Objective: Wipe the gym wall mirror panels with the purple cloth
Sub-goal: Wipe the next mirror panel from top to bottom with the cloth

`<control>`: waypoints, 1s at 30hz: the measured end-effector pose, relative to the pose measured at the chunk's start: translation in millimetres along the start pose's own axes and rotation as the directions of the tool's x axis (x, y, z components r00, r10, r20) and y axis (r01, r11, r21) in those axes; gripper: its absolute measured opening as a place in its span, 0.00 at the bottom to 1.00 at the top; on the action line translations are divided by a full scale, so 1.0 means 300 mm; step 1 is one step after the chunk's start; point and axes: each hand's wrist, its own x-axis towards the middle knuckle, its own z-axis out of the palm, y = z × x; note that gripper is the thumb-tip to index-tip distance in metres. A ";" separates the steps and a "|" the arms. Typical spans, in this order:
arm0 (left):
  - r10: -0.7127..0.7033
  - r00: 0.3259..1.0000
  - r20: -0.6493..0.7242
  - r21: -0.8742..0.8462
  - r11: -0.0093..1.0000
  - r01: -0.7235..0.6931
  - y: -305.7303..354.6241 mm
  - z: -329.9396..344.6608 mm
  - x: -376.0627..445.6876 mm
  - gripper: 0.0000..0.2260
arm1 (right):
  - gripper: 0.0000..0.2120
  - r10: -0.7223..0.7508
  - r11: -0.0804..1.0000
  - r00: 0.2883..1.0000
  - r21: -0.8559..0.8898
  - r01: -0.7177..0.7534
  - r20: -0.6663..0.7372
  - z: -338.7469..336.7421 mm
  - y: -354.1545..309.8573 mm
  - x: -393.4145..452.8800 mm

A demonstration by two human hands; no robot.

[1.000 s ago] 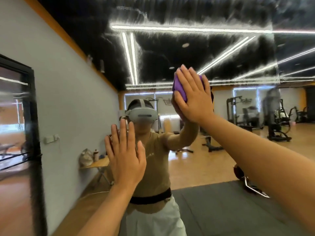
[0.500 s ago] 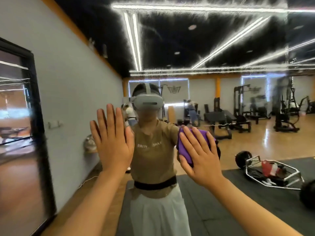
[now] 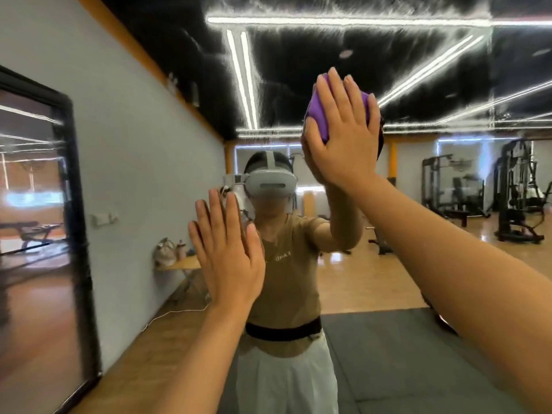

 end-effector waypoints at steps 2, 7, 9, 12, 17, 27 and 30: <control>0.009 1.000 0.005 0.026 1.000 -0.010 -0.010 0.001 -0.006 0.27 | 0.29 0.025 1.000 0.999 -0.002 -0.025 -0.030 0.009 -0.004 -0.017; 0.020 0.999 0.027 0.071 0.997 -0.022 -0.018 0.003 -0.008 0.27 | 0.31 -0.007 1.000 0.998 -0.012 0.008 0.065 -0.001 -0.007 -0.348; 0.010 0.999 0.035 0.070 0.998 -0.012 -0.018 0.001 -0.007 0.28 | 0.31 -0.073 0.997 0.993 -0.030 0.076 0.093 -0.007 0.006 -0.532; 0.003 0.999 0.049 0.055 0.998 -0.005 -0.017 -0.004 -0.009 0.28 | 0.30 -0.152 0.987 0.983 -0.042 0.156 0.100 -0.007 0.047 -0.745; -0.032 0.998 0.057 0.028 0.999 0.031 0.007 -0.007 -0.009 0.28 | 0.30 -0.194 0.980 0.973 -0.030 0.199 0.122 -0.017 0.076 -0.798; -0.189 0.975 0.115 -0.016 0.981 0.192 0.091 -0.027 0.001 0.31 | 0.31 -0.079 0.996 0.996 -0.039 0.081 0.047 -0.053 0.180 -0.126; -0.272 0.948 0.166 -0.065 0.956 0.286 0.152 -0.036 0.021 0.35 | 0.30 0.006 0.999 1.000 -0.038 -0.005 0.025 -0.064 0.199 -0.001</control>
